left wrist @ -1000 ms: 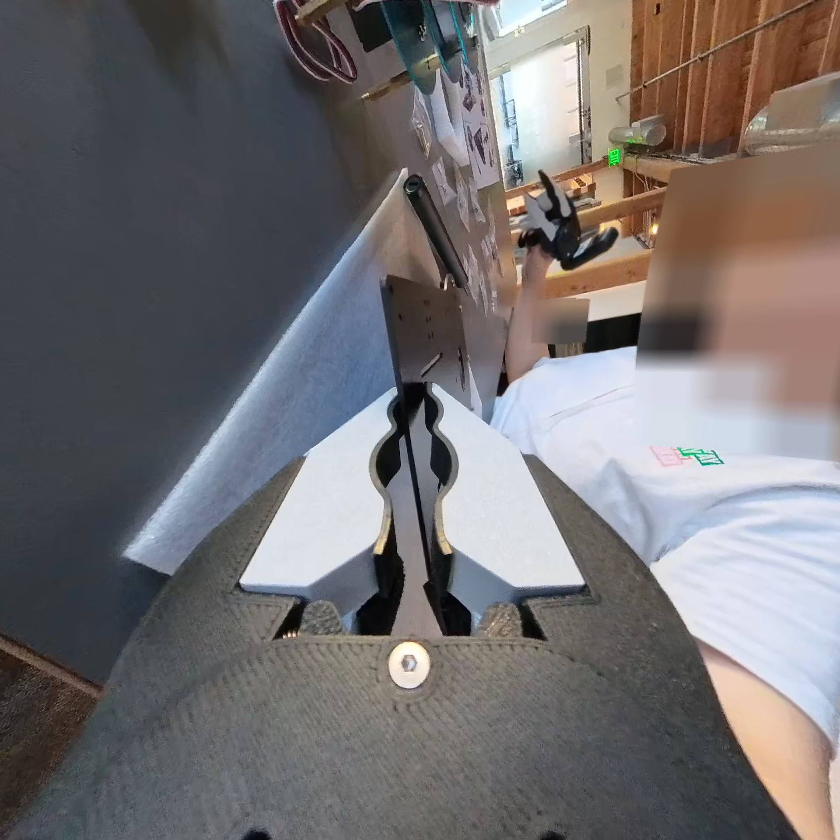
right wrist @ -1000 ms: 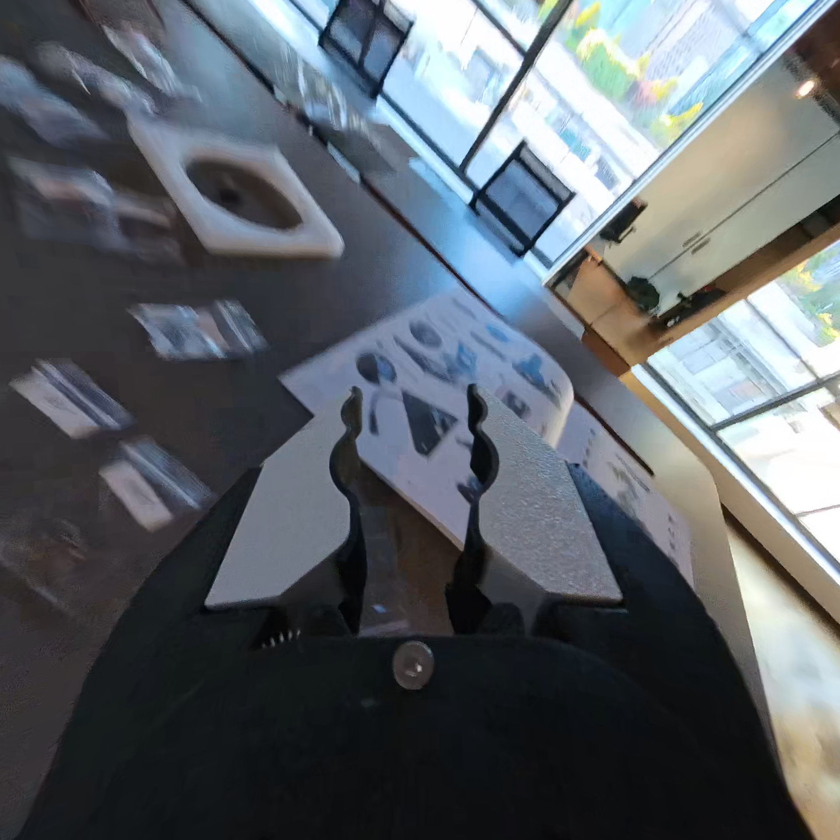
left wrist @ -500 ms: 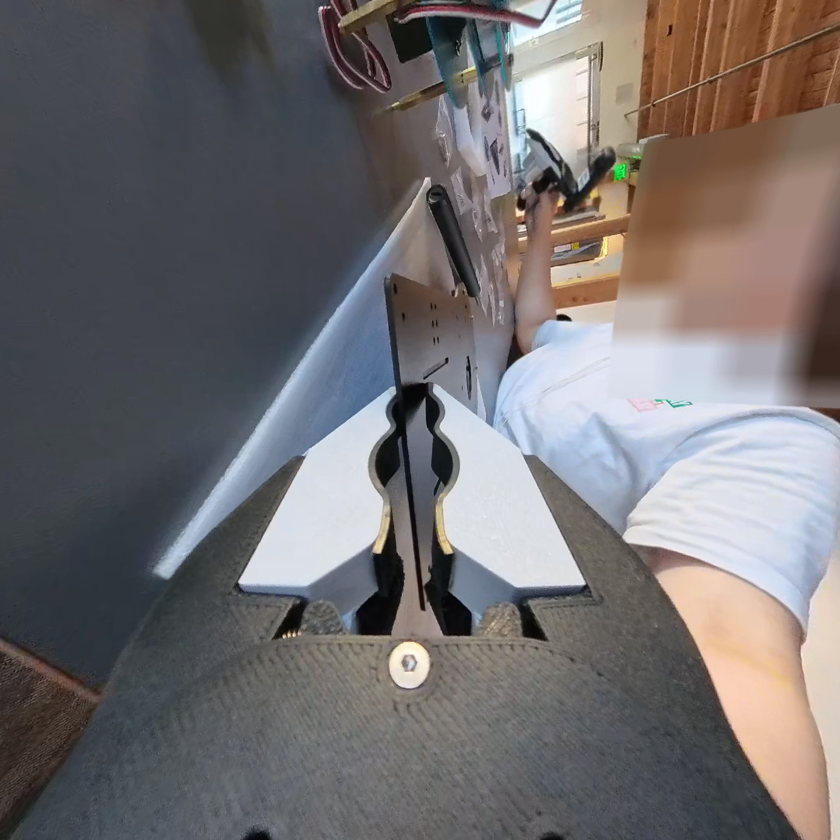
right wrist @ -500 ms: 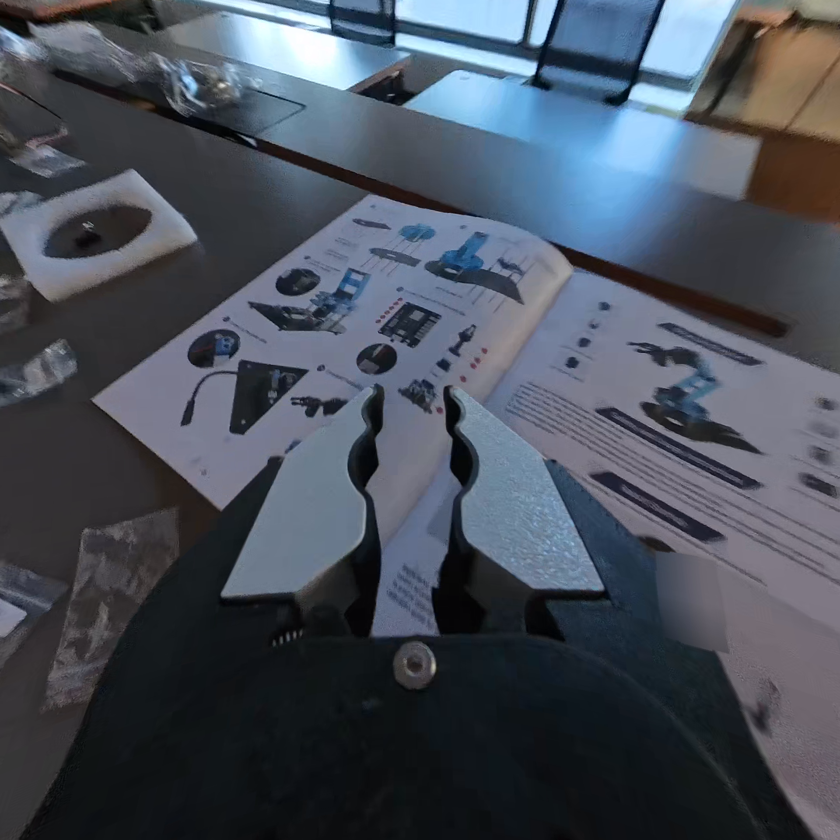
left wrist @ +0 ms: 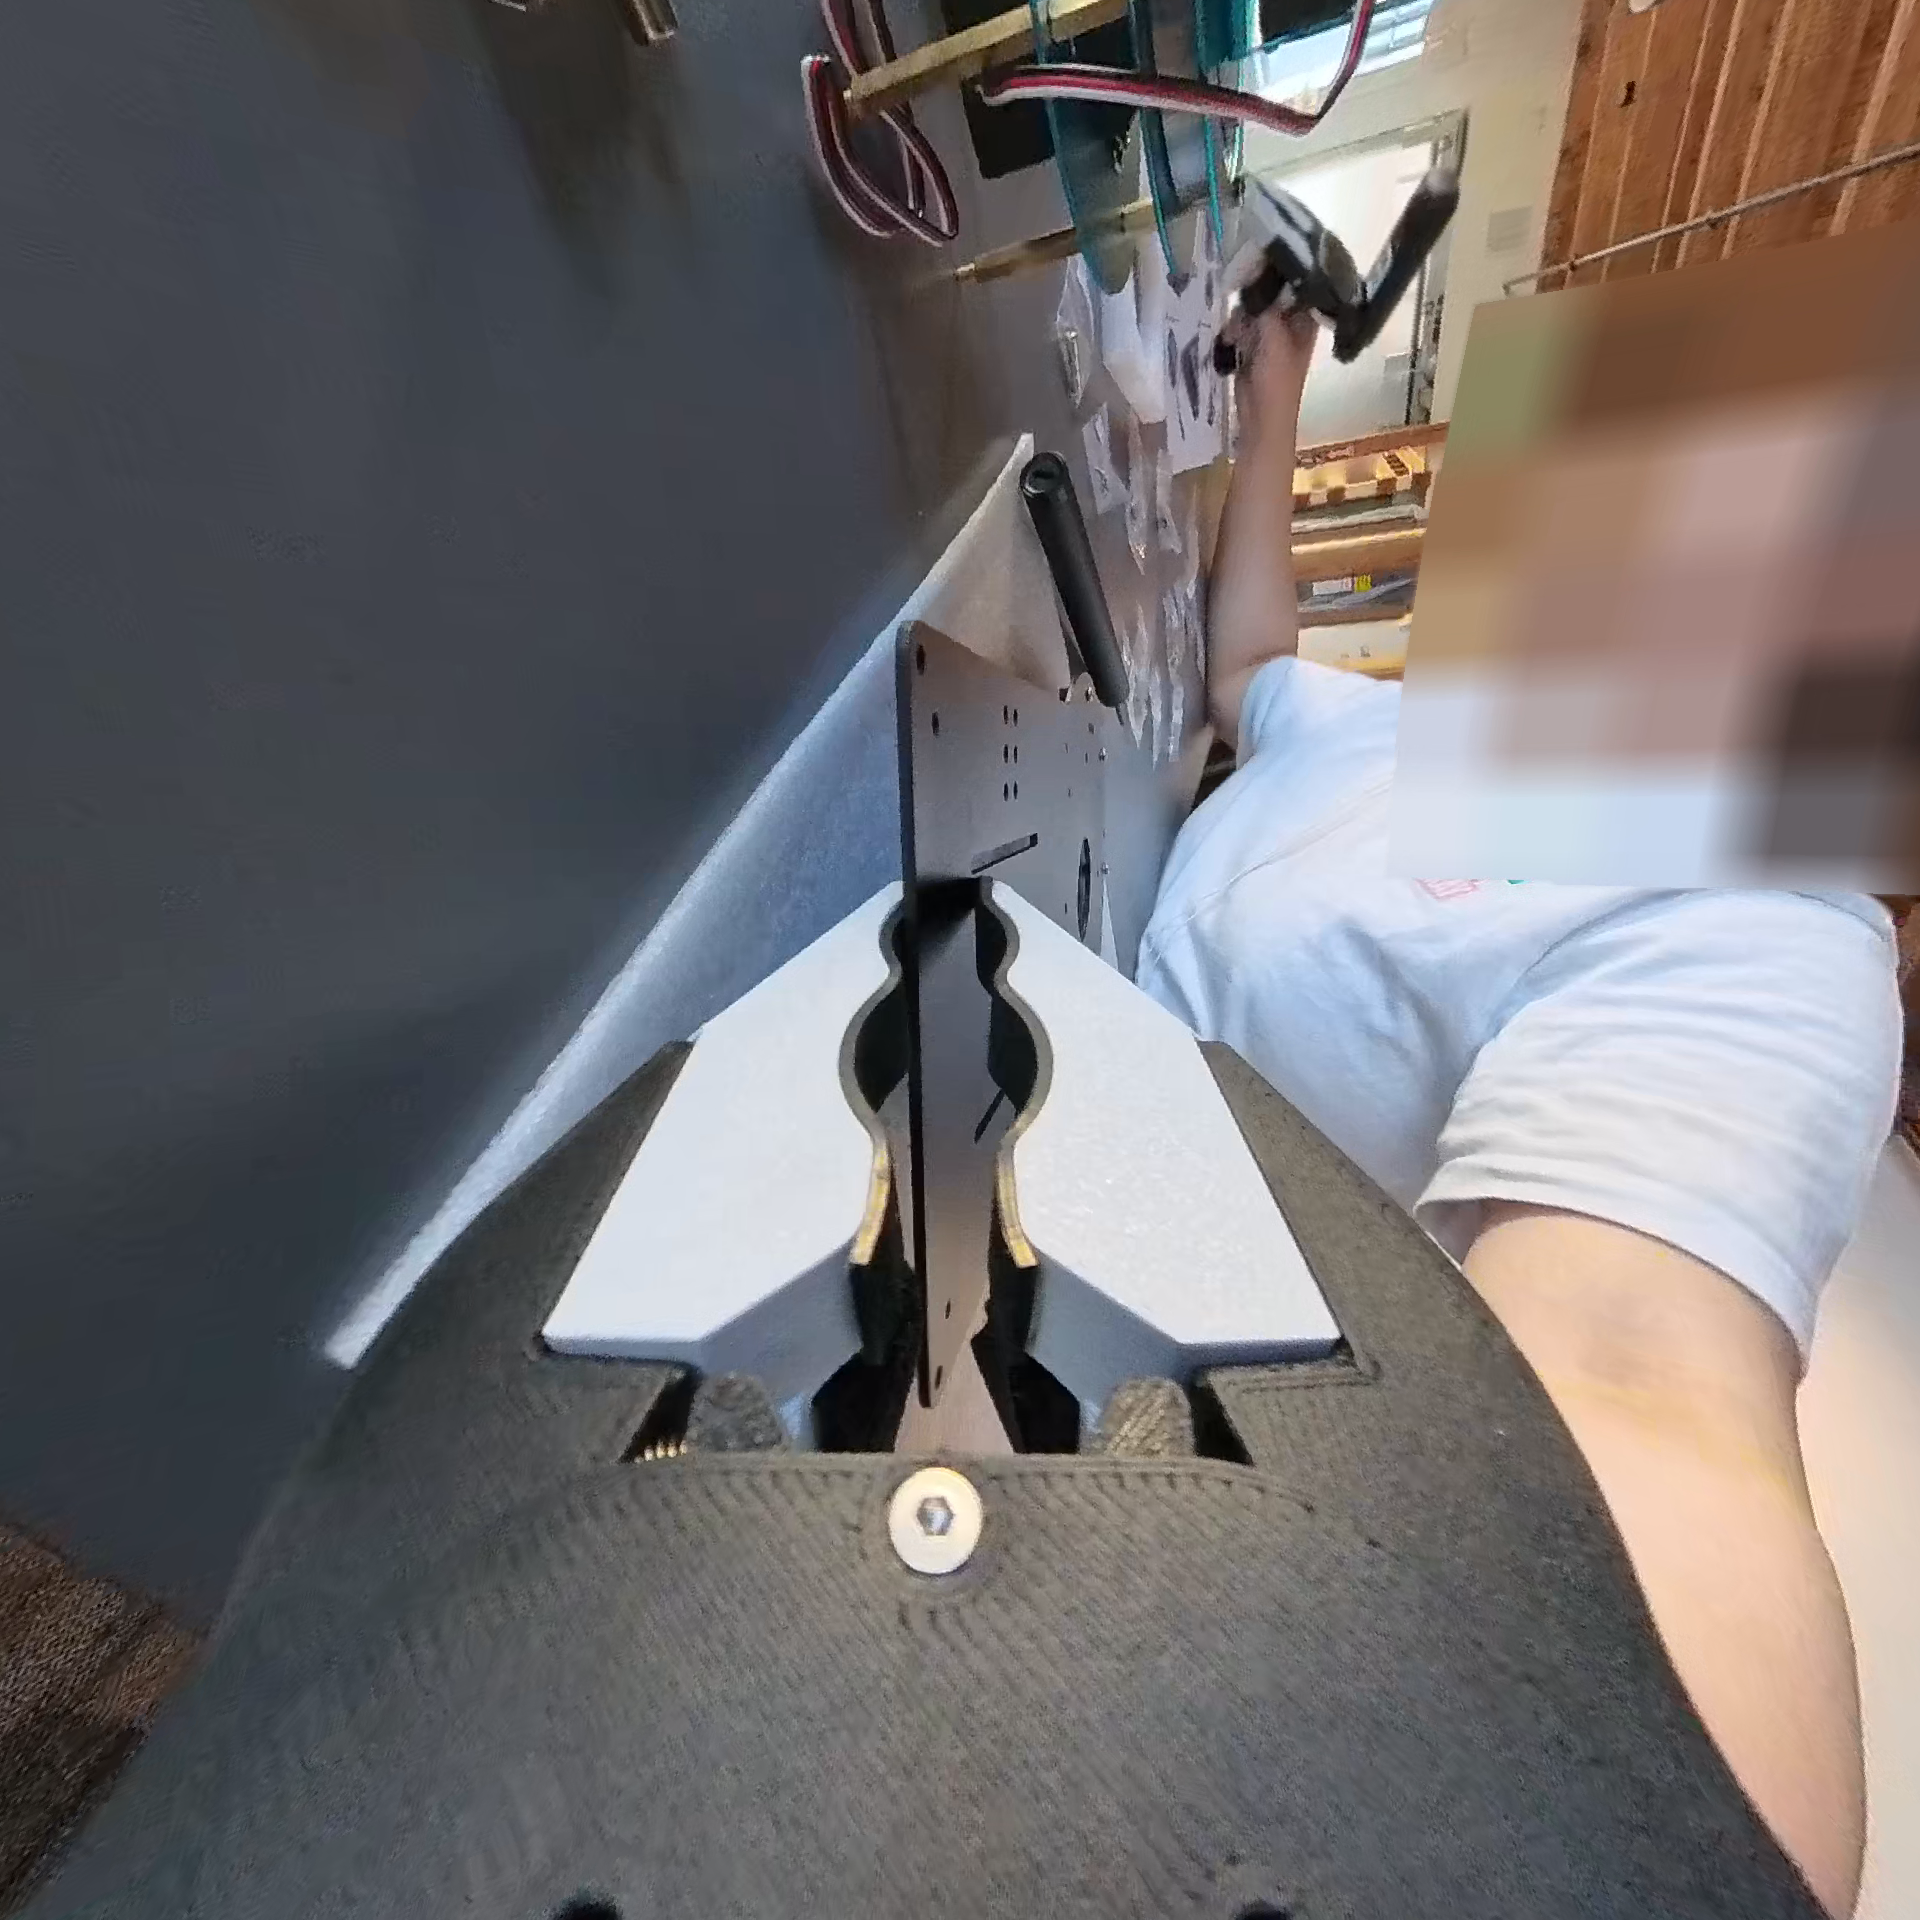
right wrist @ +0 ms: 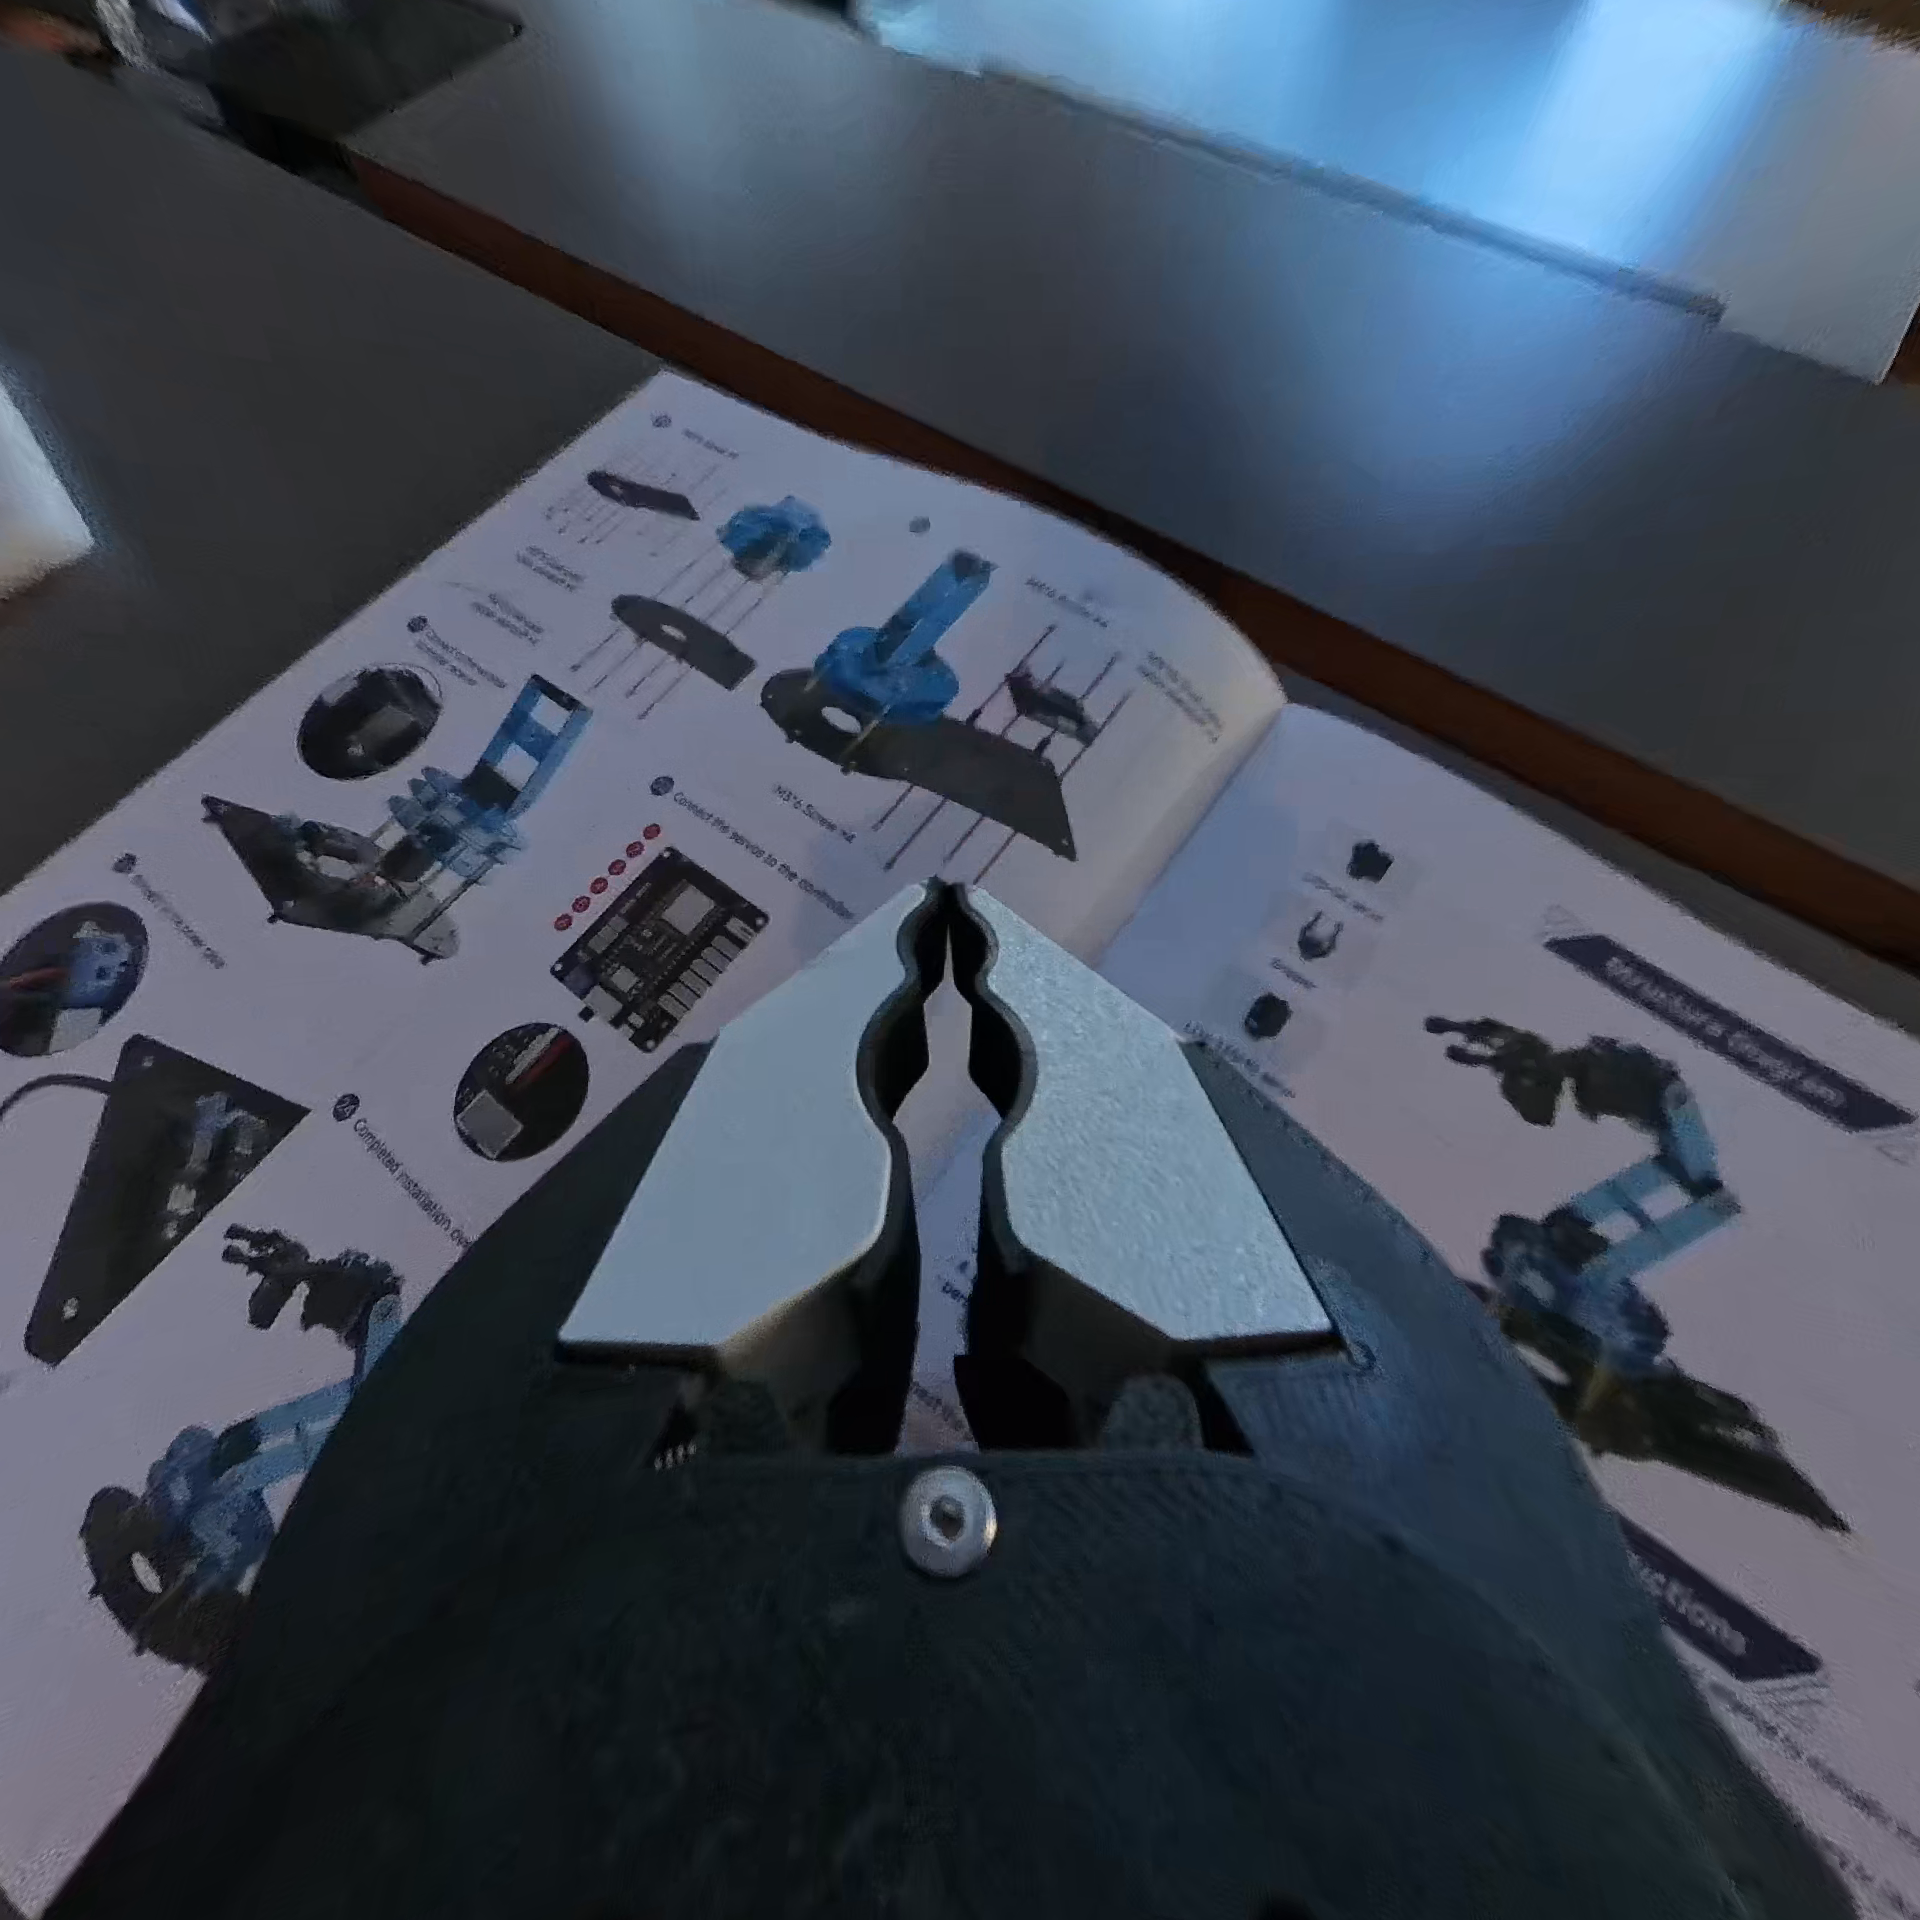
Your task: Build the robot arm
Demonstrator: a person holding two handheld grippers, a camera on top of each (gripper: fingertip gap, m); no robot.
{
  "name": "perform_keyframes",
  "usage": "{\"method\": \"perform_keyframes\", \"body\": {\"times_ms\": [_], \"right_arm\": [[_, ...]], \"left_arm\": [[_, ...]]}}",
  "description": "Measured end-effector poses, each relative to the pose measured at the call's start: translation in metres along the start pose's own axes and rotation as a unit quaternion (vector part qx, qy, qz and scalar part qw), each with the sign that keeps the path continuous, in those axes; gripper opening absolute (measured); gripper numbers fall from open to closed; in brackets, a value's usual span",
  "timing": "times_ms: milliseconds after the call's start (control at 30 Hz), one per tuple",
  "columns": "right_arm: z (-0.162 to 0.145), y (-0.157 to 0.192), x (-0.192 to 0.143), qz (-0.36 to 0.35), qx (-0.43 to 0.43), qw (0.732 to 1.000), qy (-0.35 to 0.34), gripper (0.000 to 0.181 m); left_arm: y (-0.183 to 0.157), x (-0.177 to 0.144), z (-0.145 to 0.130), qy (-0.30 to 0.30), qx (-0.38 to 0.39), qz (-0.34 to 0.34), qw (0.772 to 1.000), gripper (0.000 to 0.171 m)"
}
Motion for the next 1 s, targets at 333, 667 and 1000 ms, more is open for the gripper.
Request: {"method": "perform_keyframes", "body": {"times_ms": [333,667,1000], "right_arm": [[-0.013,0.013,0.009,-0.091,-0.127,0.987,0.044,0.0],[-0.013,0.017,0.01,-0.099,-0.154,0.982,0.045,0.0],[-0.013,0.02,0.011,-0.111,-0.182,0.976,0.046,0.0]], "left_arm": [[-0.003,-0.002,-0.005,-0.02,-0.015,0.023,0.999,0.007],[-0.001,0.0,-0.006,-0.022,-0.028,0.037,0.999,0.007],[-0.005,-0.001,-0.004,-0.018,-0.025,0.044,0.999,0.007]]}}
Point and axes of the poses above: each gripper's, where its closed fingertips meet, x out along the fingers, z out of its top, y = z × x across the jaws, the point moved 5 cm from there along -x, back along the fingers, and after that the axes turned 9 degrees about -y, right-handed, at the moved point
